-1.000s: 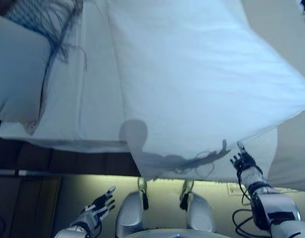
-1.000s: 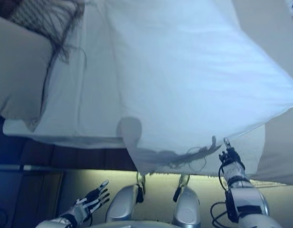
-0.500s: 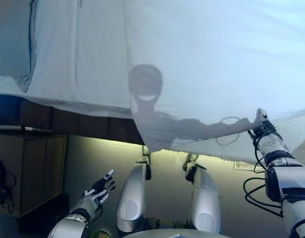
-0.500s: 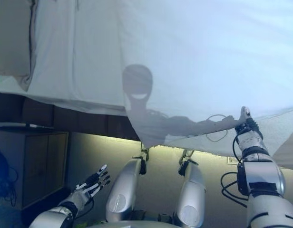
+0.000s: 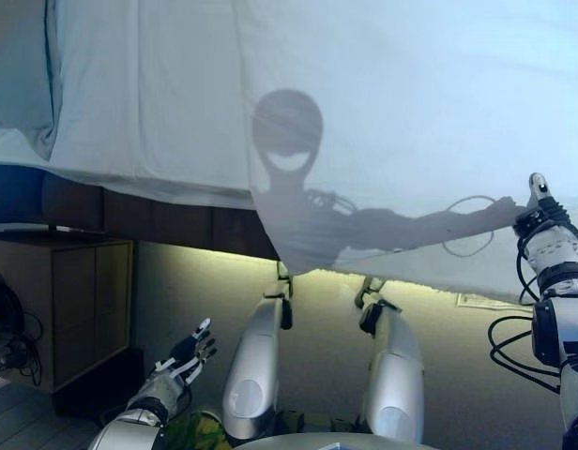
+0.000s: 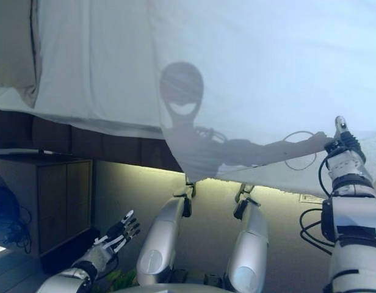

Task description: Make the bed neatly

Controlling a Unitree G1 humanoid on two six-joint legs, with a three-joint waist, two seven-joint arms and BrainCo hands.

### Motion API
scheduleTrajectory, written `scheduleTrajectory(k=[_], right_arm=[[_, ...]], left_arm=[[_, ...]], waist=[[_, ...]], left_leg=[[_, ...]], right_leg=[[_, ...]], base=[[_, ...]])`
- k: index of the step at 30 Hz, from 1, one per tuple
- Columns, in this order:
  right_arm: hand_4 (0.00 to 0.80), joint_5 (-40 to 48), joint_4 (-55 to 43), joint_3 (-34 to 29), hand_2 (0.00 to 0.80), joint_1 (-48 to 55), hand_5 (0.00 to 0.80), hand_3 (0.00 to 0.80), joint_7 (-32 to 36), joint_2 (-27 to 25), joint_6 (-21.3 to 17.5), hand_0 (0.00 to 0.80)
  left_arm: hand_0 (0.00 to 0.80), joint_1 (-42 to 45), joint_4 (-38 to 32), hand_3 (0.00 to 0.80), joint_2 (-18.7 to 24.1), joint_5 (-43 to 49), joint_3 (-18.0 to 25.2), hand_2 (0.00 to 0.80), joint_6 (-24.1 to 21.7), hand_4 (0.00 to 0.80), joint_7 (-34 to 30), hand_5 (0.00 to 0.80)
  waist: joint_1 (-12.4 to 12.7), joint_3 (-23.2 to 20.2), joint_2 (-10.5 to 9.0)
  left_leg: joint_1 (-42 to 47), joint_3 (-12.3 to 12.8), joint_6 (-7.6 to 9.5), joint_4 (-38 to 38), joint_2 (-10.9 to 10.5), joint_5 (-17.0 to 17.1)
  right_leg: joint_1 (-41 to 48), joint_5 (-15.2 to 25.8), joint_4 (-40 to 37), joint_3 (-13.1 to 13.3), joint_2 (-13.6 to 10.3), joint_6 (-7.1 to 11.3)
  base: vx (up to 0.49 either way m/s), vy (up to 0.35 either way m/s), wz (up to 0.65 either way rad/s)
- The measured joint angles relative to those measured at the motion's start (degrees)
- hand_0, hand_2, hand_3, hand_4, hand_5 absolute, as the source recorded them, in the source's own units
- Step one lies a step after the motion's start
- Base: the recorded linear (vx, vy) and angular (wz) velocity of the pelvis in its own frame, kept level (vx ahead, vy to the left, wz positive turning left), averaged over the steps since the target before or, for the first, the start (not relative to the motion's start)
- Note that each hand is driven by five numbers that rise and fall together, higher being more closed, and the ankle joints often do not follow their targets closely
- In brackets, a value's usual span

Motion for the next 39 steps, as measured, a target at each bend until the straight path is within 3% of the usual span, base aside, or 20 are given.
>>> scheduleTrajectory(k=[4,6,7,17,29,39], right_arm=[[0.0,-4.21,0.0,1.76,0.0,-0.01,0.0,0.0,1.26,-0.42,-0.05,0.0],[0.129,-5.33,-0.06,1.81,0.129,-0.01,0.129,0.129,1.87,-0.96,-0.14,0.129],[0.794,-5.84,-0.07,1.85,0.794,-0.04,0.794,0.794,2.1,-1.35,-0.24,0.794],[0.8,-9.87,-1.46,1.97,0.8,-1.12,0.8,0.8,7.01,-4.23,-1.72,0.8],[0.8,-11.64,-1.85,5.45,0.8,-0.7,0.8,0.8,16.24,-3.54,2.43,0.8],[0.8,-8.42,-5.64,5.42,0.8,3.83,0.8,0.8,18.6,0.85,2.69,0.8]], left_arm=[[0.0,0.92,-1.37,0.0,0.0,-0.02,-0.46,0.0,-0.09,0.0,-0.94,0.0],[0.0,1.06,-2.47,0.0,0.0,-0.04,-0.51,0.0,-0.14,0.0,-1.07,0.0],[0.0,1.08,-2.78,0.0,0.0,-0.06,-0.5,0.0,-0.2,0.0,-1.27,0.0],[0.0,2.08,-4.3,0.0,0.11,-0.47,-1.0,0.0,-0.07,0.0,-1.65,0.0],[0.0,2.57,-5.97,0.0,0.79,-0.62,-1.67,0.0,-1.48,0.0,-3.21,0.0],[0.0,-4.8,-22.58,0.0,8.13,-11.6,-2.0,0.0,-3.2,0.0,-4.02,0.0]], waist=[[0.02,0.01,-0.01],[0.02,0.02,0.02],[-0.01,0.05,0.01],[-0.06,0.07,0.04],[-1.41,0.07,-0.22],[-3.38,-0.41,-1.43]], left_leg=[[0.12,0.26,0.02,-0.09,0.31,0.0],[0.29,0.4,0.04,-0.15,0.32,0.07],[0.6,0.47,0.1,-0.16,0.36,0.07],[5.22,1.61,0.28,-4.22,0.42,1.68],[14.04,3.44,0.11,-12.06,0.93,3.87],[20.31,4.32,-0.36,-15.05,1.42,4.24]], right_leg=[[0.28,0.55,-1.04,0.1,0.38,-0.01],[0.54,0.88,-1.37,0.18,0.52,0.0],[0.86,0.99,-1.52,0.27,0.57,0.04],[4.81,3.04,-5.49,0.68,1.51,0.16],[14.08,7.59,-16.35,0.7,4.2,0.72],[20.88,8.76,-21.0,0.45,5.57,0.96]], base=[[0.011,0.019,-0.05],[0.012,0.018,-0.05],[0.017,0.015,-0.06],[-0.019,0.04,-0.05],[0.001,0.047,-0.08],[0.002,-0.002,-0.02]])
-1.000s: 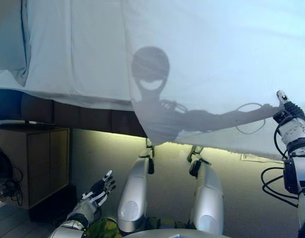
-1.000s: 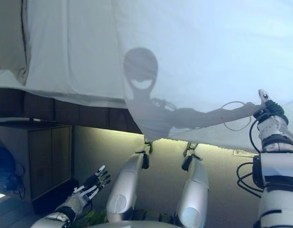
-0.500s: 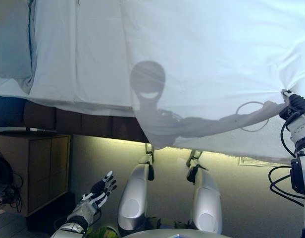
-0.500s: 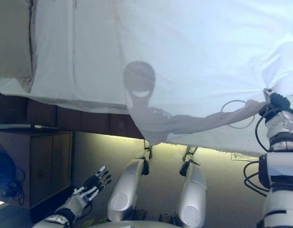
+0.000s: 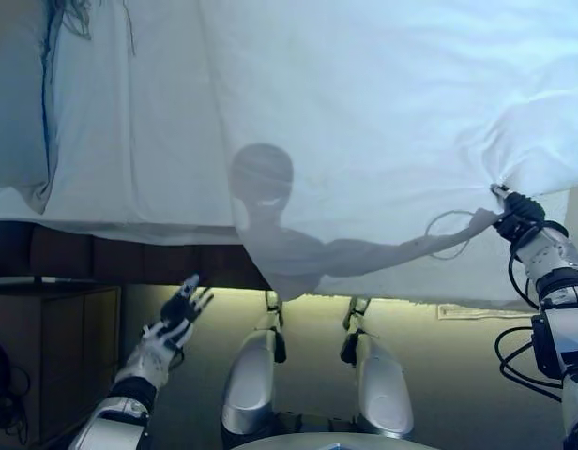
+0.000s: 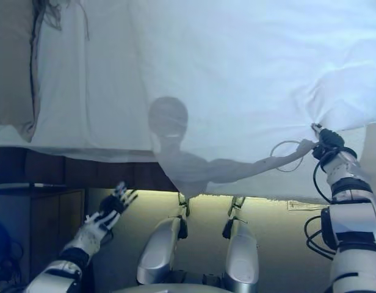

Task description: Make the bed neatly

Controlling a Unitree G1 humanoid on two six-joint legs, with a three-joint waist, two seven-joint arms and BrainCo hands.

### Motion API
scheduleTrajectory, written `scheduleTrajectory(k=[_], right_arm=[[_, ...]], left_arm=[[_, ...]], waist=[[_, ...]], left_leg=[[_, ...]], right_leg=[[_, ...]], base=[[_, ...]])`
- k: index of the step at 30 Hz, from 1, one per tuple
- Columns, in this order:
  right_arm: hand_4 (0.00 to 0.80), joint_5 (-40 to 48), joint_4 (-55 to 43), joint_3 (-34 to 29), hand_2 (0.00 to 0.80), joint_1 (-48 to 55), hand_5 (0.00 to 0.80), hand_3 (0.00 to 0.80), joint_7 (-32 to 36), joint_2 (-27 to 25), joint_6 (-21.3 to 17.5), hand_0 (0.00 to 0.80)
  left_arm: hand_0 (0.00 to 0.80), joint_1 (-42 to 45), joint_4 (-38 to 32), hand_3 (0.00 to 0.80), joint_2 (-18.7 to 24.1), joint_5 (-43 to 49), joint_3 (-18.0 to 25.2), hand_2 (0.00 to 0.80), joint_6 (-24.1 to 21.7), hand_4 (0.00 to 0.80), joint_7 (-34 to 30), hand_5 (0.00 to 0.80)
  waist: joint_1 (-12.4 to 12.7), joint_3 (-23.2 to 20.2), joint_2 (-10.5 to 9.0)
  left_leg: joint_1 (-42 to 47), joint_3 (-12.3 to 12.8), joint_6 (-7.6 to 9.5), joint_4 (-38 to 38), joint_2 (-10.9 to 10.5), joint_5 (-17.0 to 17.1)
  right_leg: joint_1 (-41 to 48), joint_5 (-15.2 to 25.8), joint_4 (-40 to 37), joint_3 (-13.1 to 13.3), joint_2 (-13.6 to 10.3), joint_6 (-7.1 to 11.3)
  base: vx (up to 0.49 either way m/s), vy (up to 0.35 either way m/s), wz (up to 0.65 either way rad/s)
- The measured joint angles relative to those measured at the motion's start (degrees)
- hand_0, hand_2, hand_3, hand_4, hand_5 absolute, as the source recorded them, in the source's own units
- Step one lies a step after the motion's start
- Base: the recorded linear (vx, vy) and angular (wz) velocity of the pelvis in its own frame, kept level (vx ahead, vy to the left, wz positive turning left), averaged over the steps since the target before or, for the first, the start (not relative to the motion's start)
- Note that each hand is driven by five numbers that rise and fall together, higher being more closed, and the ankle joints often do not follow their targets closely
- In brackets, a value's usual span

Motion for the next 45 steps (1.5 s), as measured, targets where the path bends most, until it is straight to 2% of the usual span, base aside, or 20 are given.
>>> scheduleTrajectory(k=[6,9,13,17,23,27,31,34,37,40,45], right_arm=[[0.8,0.04,-0.97,1.49,0.8,-0.4,0.8,0.8,0.12,0.48,0.2,0.8],[0.8,0.17,-2.58,4.05,0.8,-0.83,0.8,0.8,-0.06,1.32,0.52,0.8],[0.8,1.43,-3.53,6.63,0.8,-1.88,0.8,0.8,-0.82,1.99,1.24,0.8],[0.8,2.48,-3.67,8.29,0.8,-3.52,0.8,0.8,-1.33,3.49,1.83,0.8],[0.8,5.21,-6.56,10.02,0.8,-4.29,0.8,0.8,-1.94,6.6,2.35,0.8],[0.8,6.94,-7.34,11.35,0.8,-4.3,0.8,0.8,-2.66,8.55,2.09,0.8],[0.8,8.61,-9.76,12.08,0.8,-4.24,0.8,0.8,-3.13,11.41,0.99,0.8],[0.8,9.89,-10.52,12.1,0.8,-4.04,0.8,0.8,-3.71,14.23,0.32,0.8],[0.8,10.59,-11.87,12.1,0.8,-3.35,0.8,0.8,-4.12,15.95,-0.75,0.8],[0.8,10.73,-13.72,12.09,0.8,-2.74,0.8,0.8,-5.11,16.48,-1.23,0.8],[0.8,10.83,-16.17,12.05,0.8,-0.76,0.8,0.8,-6.72,17.3,-1.77,0.8]], left_arm=[[0.0,-9.88,-2.39,0.0,3.37,-1.44,-5.26,0.0,2.0,0.0,-6.85,0.0],[0.0,-12.62,-3.47,0.0,4.17,-2.24,-7.97,0.0,5.72,0.0,-12.36,0.0],[0.0,-17.32,-3.99,0.0,4.59,-2.01,-14.0,0.0,11.73,0.0,-17.94,0.0],[0.0,-20.69,-4.4,0.0,4.55,-1.94,-16.22,0.0,15.03,0.0,-18.16,0.0],[0.0,-23.51,-4.35,0.0,4.27,-1.89,-18.41,0.0,17.68,0.0,-16.96,0.0],[0.0,-25.58,-2.21,0.0,1.52,-3.4,-19.39,0.0,23.21,0.0,-12.76,0.0],[0.0,-25.8,3.98,0.0,-3.13,-14.64,-17.35,0.0,29.23,0.0,-4.56,0.0],[0.0,-25.38,6.77,0.0,-6.91,-25.35,-13.45,0.0,32.03,0.0,2.09,0.0],[0.0,-24.36,7.46,0.0,-10.84,-35.07,-9.89,0.0,32.15,0.0,8.22,0.0],[0.0,-23.44,7.45,0.0,-13.91,-44.9,-8.51,0.0,31.41,0.0,14.73,0.0],[0.0,-21.52,7.26,0.0,-17.9,-49.32,-6.98,0.0,26.31,0.0,18.75,0.0]], waist=[[-0.41,-0.56,-1.1],[-1.36,-0.83,-1.65],[-1.66,-1.04,-2.11],[-1.92,-1.23,-3.26],[-3.11,-1.26,-6.84],[-3.16,-1.2,-9.01],[-3.7,-0.98,-11.93],[-4.45,-0.77,-14.05],[-4.41,-0.51,-15.34],[-4.51,-0.23,-16.06],[-4.55,-0.25,-16.26]], left_leg=[[0.68,0.47,-0.04,-0.19,0.1,0.0],[0.67,0.53,-0.09,-0.2,0.22,-0.03],[0.71,0.82,-0.24,-0.16,0.56,-0.05],[0.78,1.68,-0.64,0.15,1.2,-0.31],[0.2,2.0,-1.65,1.3,2.71,-0.83],[-0.69,1.85,-2.43,2.77,4.01,-1.41],[-2.2,1.67,-3.35,4.81,5.57,-2.12],[-3.29,1.17,-3.98,5.92,6.67,-2.52],[-4.02,0.82,-4.57,6.88,7.77,-2.93],[-4.77,0.43,-4.95,7.74,8.34,-3.17],[-5.29,0.19,-5.19,8.27,8.72,-3.42]], right_leg=[[0.51,0.33,-0.45,0.25,0.24,-0.05],[0.5,0.38,-0.53,0.3,0.42,-0.11],[0.48,0.55,-0.78,0.41,0.77,-0.35],[0.38,0.9,-1.33,1.12,1.55,-0.73],[0.35,1.37,-2.12,1.32,3.06,-1.42],[0.22,1.5,-2.33,1.23,4.18,-1.63],[-0.25,1.5,-2.74,1.16,5.48,-1.63],[-0.37,1.69,-3.48,0.88,6.6,-2.08],[-0.37,1.73,-3.79,0.82,7.6,-2.23],[-0.5,1.99,-3.95,0.26,8.15,-2.63],[-0.58,1.98,-4.23,0.24,8.5,-2.71]], base=[[-0.01,0.009,-0.03],[0.0,0.0,0.0],[0.001,-0.011,-0.05],[0.006,-0.073,-0.12],[0.009,-0.163,-0.08],[0.035,-0.178,-0.04],[0.073,-0.172,-0.05],[0.063,-0.181,0.0],[0.009,-0.153,-0.03],[-0.027,-0.093,0.02],[0.02,-0.051,0.0]])
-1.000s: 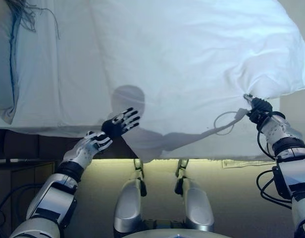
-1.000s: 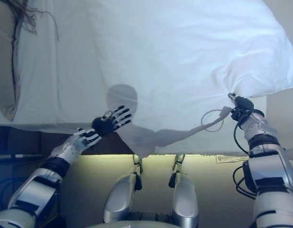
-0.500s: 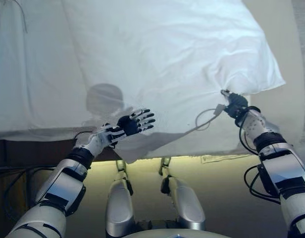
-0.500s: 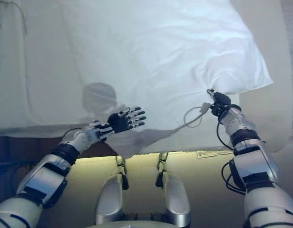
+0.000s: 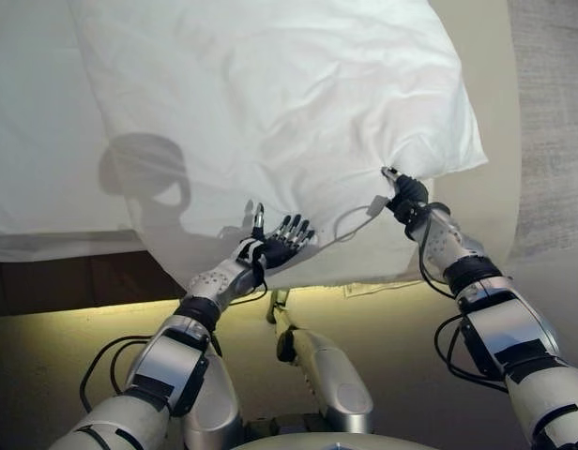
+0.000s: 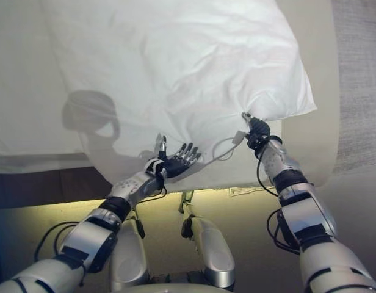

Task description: Make the bed neatly

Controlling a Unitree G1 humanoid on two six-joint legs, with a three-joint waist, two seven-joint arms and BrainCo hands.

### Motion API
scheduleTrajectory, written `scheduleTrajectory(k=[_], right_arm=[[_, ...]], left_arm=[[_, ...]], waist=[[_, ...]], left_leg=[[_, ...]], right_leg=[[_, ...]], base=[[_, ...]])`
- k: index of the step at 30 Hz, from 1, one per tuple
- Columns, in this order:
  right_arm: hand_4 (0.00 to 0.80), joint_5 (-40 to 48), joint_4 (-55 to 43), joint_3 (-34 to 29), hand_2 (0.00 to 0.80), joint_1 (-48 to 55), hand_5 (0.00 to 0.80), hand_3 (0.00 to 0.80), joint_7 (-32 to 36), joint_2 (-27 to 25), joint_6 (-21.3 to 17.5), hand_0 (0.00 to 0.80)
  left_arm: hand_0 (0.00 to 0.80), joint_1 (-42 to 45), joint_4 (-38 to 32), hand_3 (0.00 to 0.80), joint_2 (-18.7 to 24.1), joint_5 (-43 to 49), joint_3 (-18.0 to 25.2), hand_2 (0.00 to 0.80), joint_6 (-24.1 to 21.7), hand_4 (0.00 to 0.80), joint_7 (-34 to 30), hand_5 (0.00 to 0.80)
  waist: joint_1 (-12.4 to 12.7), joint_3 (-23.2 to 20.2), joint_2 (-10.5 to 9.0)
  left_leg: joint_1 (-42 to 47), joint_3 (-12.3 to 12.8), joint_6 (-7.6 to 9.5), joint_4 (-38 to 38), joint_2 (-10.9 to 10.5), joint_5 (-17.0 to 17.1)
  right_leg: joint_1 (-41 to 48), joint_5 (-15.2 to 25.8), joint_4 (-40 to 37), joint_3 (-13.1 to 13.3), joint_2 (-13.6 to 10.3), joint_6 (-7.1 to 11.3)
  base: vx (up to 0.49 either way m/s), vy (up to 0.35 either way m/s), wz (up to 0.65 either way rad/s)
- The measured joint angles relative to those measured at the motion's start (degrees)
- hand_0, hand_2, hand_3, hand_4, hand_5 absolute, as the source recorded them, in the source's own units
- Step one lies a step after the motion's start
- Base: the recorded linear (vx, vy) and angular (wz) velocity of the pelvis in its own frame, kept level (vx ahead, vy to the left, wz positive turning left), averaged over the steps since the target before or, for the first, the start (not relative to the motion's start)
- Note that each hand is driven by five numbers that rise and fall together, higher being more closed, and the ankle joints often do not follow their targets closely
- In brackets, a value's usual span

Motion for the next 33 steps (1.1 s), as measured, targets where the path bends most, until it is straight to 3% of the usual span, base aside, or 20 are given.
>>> scheduleTrajectory(k=[9,22,28,33], right_arm=[[0.8,-0.07,-2.34,-0.02,0.8,1.84,0.8,0.8,-1.54,0.37,-0.71,0.8],[0.8,-0.31,-4.74,-0.05,0.8,1.8,0.8,0.8,-2.1,-0.11,-0.44,0.8],[0.8,-0.3,-5.66,-0.05,0.8,1.79,0.8,0.8,-3.09,-0.48,-0.08,0.8],[0.8,-0.31,-5.66,-0.04,0.8,1.71,0.8,0.8,-2.89,-0.83,0.2,0.8]], left_arm=[[0.0,1.73,-0.83,0.0,-3.84,-0.37,-4.05,0.0,-5.54,0.0,5.61,0.0],[0.0,6.97,0.05,0.0,-4.29,-0.34,-10.31,0.0,0.09,0.0,13.23,0.0],[0.0,8.31,0.03,0.0,-4.24,-0.34,-10.72,0.0,0.0,0.0,11.71,0.0],[0.0,7.25,-0.14,0.0,-4.21,-0.35,-11.51,0.0,-0.26,0.0,4.37,0.0]], waist=[[-0.18,0.0,-0.01],[-1.55,0.07,0.1],[-1.51,0.17,0.26],[-1.54,0.27,0.42]], left_leg=[[-1.12,-0.21,0.01,-0.17,-0.08,0.0],[-1.08,0.51,0.85,-2.31,-1.92,0.56],[-1.1,0.66,1.06,-2.96,-2.28,0.73],[-1.03,0.67,1.05,-3.0,-2.27,0.71]], right_leg=[[-0.78,-0.05,-0.47,-0.13,-0.08,-0.04],[-1.86,-0.05,-0.68,-0.08,-1.67,-0.05],[-2.21,-0.05,-0.68,-0.09,-1.95,-0.06],[-2.17,-0.05,-0.68,-0.04,-1.94,-0.06]], base=[[0.008,-0.01,0.01],[-0.006,0.051,0.01],[-0.003,0.007,0.0],[0.044,0.003,0.0]])
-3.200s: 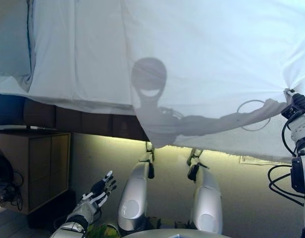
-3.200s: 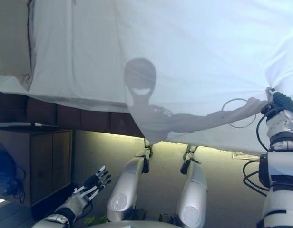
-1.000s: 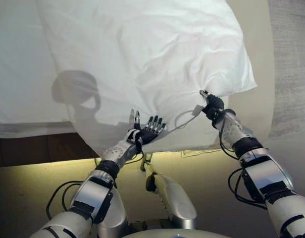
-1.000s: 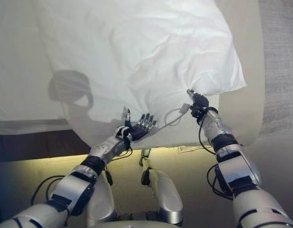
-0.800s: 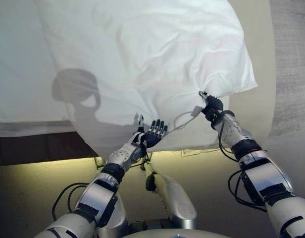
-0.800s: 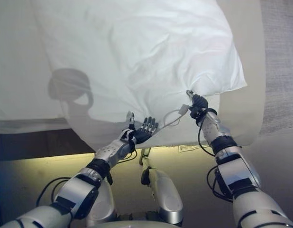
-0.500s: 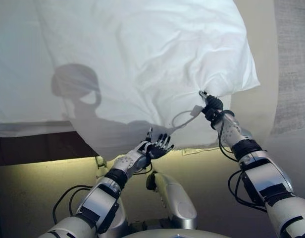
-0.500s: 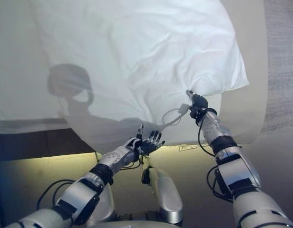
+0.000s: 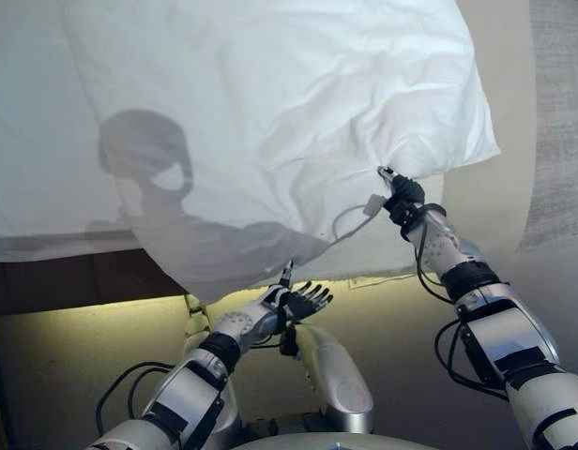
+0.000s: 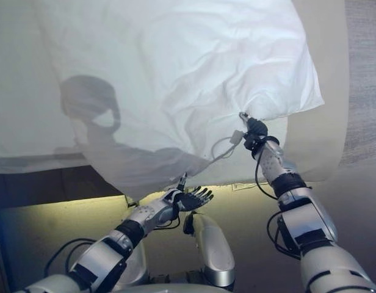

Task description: Make the bed neatly

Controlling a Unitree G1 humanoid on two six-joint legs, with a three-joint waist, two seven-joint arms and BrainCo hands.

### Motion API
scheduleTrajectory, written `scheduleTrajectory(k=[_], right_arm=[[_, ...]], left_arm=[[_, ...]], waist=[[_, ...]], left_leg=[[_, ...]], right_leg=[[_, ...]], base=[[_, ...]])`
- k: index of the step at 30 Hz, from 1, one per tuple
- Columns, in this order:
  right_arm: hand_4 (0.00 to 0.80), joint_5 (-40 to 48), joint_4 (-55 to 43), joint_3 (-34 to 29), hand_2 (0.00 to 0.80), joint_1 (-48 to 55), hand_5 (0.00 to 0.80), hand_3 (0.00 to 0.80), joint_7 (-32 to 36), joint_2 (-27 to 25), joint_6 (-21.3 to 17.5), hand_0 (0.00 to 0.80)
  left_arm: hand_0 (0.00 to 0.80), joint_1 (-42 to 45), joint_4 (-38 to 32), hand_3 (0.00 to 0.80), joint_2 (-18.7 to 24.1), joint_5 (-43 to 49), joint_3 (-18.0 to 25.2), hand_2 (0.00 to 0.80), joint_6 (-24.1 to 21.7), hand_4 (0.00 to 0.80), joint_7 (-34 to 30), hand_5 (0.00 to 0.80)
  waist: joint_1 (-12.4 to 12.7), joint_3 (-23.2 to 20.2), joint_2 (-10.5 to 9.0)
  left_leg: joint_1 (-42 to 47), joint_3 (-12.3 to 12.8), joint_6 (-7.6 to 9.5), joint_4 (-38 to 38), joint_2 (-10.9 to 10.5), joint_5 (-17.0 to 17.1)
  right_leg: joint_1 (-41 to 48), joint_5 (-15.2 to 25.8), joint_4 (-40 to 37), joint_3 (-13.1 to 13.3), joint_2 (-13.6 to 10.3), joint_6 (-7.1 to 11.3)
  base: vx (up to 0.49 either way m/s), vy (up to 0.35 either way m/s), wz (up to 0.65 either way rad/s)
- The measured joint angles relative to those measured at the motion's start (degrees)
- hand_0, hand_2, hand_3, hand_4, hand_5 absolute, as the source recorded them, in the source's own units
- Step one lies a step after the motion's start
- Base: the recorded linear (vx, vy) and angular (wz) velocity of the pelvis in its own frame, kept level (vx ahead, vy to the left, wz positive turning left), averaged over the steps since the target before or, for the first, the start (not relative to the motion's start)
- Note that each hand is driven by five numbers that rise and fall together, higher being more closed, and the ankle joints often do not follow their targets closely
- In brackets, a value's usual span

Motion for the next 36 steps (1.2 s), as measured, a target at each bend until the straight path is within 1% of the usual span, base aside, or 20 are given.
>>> scheduleTrajectory(k=[3,5,8,10,12,17,23,29,31,34,35,36], right_arm=[[0.8,-0.03,0.05,0.01,0.8,0.0,0.8,0.8,0.5,-0.34,0.07,0.8],[0.8,-0.19,0.06,0.01,0.8,-0.01,0.8,0.8,0.77,-0.4,0.12,0.8],[0.8,-0.51,0.07,-0.02,0.8,-0.03,0.8,0.8,1.0,-0.52,0.12,0.8],[0.8,-0.51,0.06,0.01,0.8,-0.03,0.8,0.8,1.01,-0.51,0.23,0.8],[0.8,-0.51,0.06,-0.01,0.8,-0.03,0.8,0.8,1.01,-0.53,0.28,0.8],[0.8,-0.52,0.06,-0.01,0.8,-0.04,0.8,0.8,1.3,-0.52,0.37,0.8],[0.8,-1.01,1.11,-0.01,0.8,-0.1,0.8,0.8,2.66,-0.49,0.37,0.8],[0.8,-1.04,1.56,0.02,0.8,-0.15,0.8,0.8,3.27,0.04,0.45,0.8],[0.8,-1.05,1.59,0.02,0.8,-0.12,0.8,0.8,3.3,0.44,0.49,0.8],[0.8,-1.04,1.62,0.02,0.8,-0.13,0.8,0.8,3.31,0.81,0.58,0.8],[0.8,-1.04,1.63,0.02,0.8,-0.11,0.8,0.8,3.32,0.87,0.7,0.8],[0.8,-1.04,1.7,0.02,0.8,-0.11,0.8,0.8,3.33,0.98,0.82,0.8]], left_arm=[[0.0,-1.23,-0.71,0.0,-0.06,0.0,0.05,0.0,-0.14,0.0,-5.52,0.0],[0.0,-1.61,-2.42,0.0,-0.18,-0.02,0.2,0.0,-1.88,0.0,-8.52,0.0],[0.0,-2.47,-2.52,0.0,-0.27,-0.01,0.57,0.0,-4.84,0.0,-11.33,0.0],[0.0,-2.56,-2.53,0.0,-0.3,0.0,0.67,0.0,-6.58,0.0,-12.2,0.0],[0.0,-2.74,-2.52,0.0,-0.71,-0.01,1.58,0.0,-7.38,0.0,-13.18,0.0],[0.0,-3.05,-2.52,0.0,-0.78,-0.01,2.11,0.0,-8.18,0.0,-15.01,0.0],[0.0,-3.72,-2.5,0.0,-1.33,-0.01,3.89,0.0,-10.35,0.0,-15.69,0.0],[0.0,-3.9,-2.45,0.0,-1.67,0.0,4.57,0.0,-13.97,0.0,-16.24,0.0],[0.0,-3.84,-2.43,0.0,-2.49,0.0,6.27,0.0,-15.52,0.0,-16.21,0.0],[0.0,-3.84,-2.31,0.0,-2.64,0.01,7.07,0.0,-16.63,0.0,-16.21,0.0],[0.113,-3.81,-2.23,0.113,-2.75,0.01,7.97,0.113,-16.69,0.113,-16.22,0.113],[0.634,-3.81,-2.23,0.634,-2.65,0.01,8.57,0.634,-16.79,0.634,-16.24,0.634]], waist=[[-0.03,0.28,0.45],[-0.02,0.28,0.46],[-0.09,0.29,0.46],[-0.13,0.29,0.46],[-0.23,0.29,0.46],[-0.6,0.29,0.42],[-1.4,0.28,0.41],[-1.32,0.25,0.36],[-1.32,0.25,0.36],[-1.11,0.25,0.36],[-1.1,0.25,0.36],[-1.06,0.25,0.36]], left_leg=[[0.2,0.03,0.02,0.13,0.03,0.03],[0.27,0.07,0.03,0.23,0.04,0.06],[0.82,0.27,0.02,0.19,0.11,0.05],[1.28,0.38,0.02,0.18,0.15,0.04],[1.32,0.4,0.02,0.29,0.16,0.04],[1.33,0.4,0.02,0.45,0.22,0.04],[2.62,0.39,-0.02,0.41,0.24,-0.02],[3.09,0.49,-0.03,0.38,0.27,-0.03],[3.05,0.54,-0.06,0.41,0.37,-0.02],[3.05,0.53,-0.06,0.19,0.32,-0.02],[3.04,0.53,-0.06,0.09,0.31,-0.01],[3.03,0.51,-0.06,0.02,0.31,-0.01]], right_leg=[[0.18,0.05,0.18,0.03,0.01,-0.08],[0.26,0.23,0.23,-0.04,0.03,-0.33],[0.63,0.26,0.17,0.13,0.07,-0.39],[1.09,0.26,0.17,0.13,0.1,-0.39],[1.16,0.26,0.17,0.19,0.1,-0.39],[1.25,0.31,0.18,0.23,0.12,-0.44],[2.52,0.44,0.18,0.2,0.12,-0.63],[3.16,0.45,-0.41,0.17,0.24,-0.61],[3.16,0.53,-0.42,0.02,0.31,-0.71],[3.16,0.52,-0.56,-0.04,0.28,-0.7],[3.16,0.52,-0.65,-0.06,0.29,-0.7],[3.16,0.52,-0.7,-0.1,0.3,-0.7]], base=[[-0.022,-0.001,0.0],[-0.036,-0.003,-0.01],[0.05,-0.017,-0.03],[0.001,-0.013,-0.02],[0.0,0.0,0.0],[0.0,0.0,0.0],[0.0,0.0,0.0],[-0.045,0.001,0.0],[0.0,0.0,0.0],[0.0,0.0,0.0],[0.0,0.0,0.0],[0.0,0.0,0.0]])
